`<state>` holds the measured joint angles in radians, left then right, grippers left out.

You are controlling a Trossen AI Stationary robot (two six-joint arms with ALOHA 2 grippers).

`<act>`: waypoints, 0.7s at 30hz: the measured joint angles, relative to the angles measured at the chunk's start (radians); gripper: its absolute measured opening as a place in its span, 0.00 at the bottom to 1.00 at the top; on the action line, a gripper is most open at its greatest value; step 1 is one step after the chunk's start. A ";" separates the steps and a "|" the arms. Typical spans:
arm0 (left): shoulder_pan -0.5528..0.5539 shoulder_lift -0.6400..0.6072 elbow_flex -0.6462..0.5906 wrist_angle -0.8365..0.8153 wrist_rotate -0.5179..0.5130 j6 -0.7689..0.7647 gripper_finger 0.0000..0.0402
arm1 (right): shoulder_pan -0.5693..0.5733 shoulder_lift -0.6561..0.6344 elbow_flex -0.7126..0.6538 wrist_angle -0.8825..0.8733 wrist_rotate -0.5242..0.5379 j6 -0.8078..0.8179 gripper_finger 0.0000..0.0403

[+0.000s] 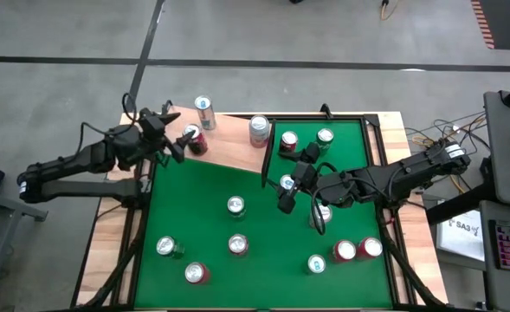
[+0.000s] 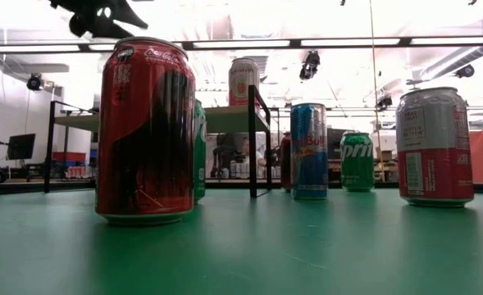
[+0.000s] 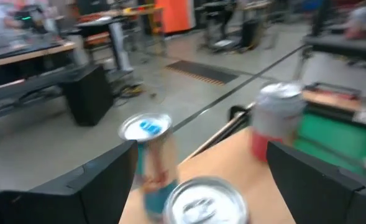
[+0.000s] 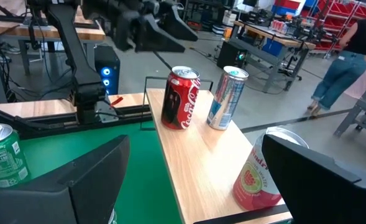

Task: Place canned beverage on shelf
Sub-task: Put the red/black soda can on the shelf

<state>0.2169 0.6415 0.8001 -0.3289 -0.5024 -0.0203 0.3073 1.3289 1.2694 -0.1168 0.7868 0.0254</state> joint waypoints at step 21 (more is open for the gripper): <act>0.001 0.188 0.223 -0.351 -0.006 -0.152 0.02 | 0.000 0.000 0.000 -0.027 -0.001 -0.019 0.81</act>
<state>0.2180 0.8296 1.0228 -0.6803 -0.5084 -0.1722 0.3073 1.3289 1.2694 -0.1437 0.7860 0.0068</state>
